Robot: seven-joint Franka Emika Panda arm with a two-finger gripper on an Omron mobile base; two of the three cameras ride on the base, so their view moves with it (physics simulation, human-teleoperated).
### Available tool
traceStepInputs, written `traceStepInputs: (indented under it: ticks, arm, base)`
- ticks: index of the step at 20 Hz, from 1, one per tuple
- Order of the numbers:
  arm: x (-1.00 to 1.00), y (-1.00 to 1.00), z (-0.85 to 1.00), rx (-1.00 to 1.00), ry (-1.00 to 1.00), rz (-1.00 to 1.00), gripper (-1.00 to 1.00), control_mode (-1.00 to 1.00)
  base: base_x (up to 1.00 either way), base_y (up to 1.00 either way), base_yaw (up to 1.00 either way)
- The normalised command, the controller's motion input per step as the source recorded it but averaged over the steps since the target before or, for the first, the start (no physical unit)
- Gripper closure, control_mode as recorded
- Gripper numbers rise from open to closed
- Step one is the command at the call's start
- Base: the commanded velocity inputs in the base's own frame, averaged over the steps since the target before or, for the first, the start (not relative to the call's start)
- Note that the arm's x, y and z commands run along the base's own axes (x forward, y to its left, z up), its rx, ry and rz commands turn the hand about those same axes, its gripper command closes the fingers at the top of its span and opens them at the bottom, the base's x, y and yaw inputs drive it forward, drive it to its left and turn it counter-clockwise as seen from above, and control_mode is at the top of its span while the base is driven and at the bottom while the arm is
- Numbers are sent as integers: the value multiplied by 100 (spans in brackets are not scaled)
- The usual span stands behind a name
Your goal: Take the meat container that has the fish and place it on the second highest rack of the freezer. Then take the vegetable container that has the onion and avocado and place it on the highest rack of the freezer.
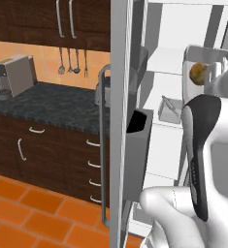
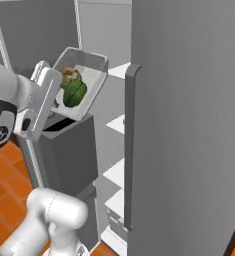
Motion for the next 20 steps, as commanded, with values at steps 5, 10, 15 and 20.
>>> traceStepInputs:
  ticks: [5,10,15,20]
  arm:
    - [64,-13,0,0,0,0,100,-100]
    - [58,-20,0,0,0,0,100,-100]
    - [59,-26,0,0,0,0,100,-100]
    - [55,-17,8,0,0,0,100,-100]
  base:
    - [0,0,0]
    - [0,0,0]
    - [0,0,0]
    - [0,0,0]
